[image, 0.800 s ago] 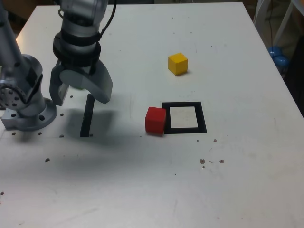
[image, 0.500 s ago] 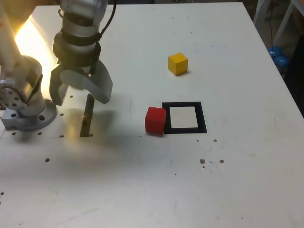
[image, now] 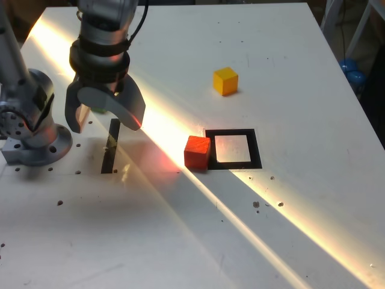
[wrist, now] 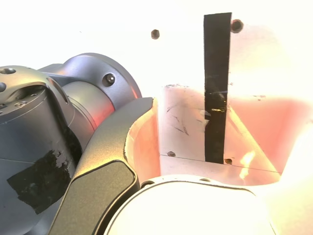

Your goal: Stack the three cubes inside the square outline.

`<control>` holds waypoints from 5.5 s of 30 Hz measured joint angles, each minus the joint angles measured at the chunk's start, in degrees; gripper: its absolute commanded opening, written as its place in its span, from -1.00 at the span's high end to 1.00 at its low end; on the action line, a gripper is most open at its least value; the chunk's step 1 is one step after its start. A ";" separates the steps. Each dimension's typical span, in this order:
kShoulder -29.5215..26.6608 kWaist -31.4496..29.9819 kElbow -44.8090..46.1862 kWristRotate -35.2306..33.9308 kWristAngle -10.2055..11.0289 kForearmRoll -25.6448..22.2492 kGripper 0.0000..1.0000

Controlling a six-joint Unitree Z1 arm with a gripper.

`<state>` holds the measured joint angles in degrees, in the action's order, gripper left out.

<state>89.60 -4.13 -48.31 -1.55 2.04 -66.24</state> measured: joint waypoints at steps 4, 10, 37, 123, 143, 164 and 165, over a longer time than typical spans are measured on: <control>0.59 -1.02 -1.41 0.36 -0.17 -0.21 -0.97; 2.31 -2.69 -4.70 1.14 -0.11 -1.45 -0.97; 18.37 -6.80 -25.48 2.62 0.00 -4.94 -0.96; 33.80 -1.80 -44.87 1.10 -0.74 -6.14 -0.99; 28.43 5.58 -44.28 0.79 1.86 -9.58 -0.99; 33.05 25.73 -50.31 8.01 2.55 -10.59 -0.91; 33.69 26.09 -50.73 8.30 2.38 -10.65 -0.89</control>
<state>123.29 21.96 -99.04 6.76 4.43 -76.90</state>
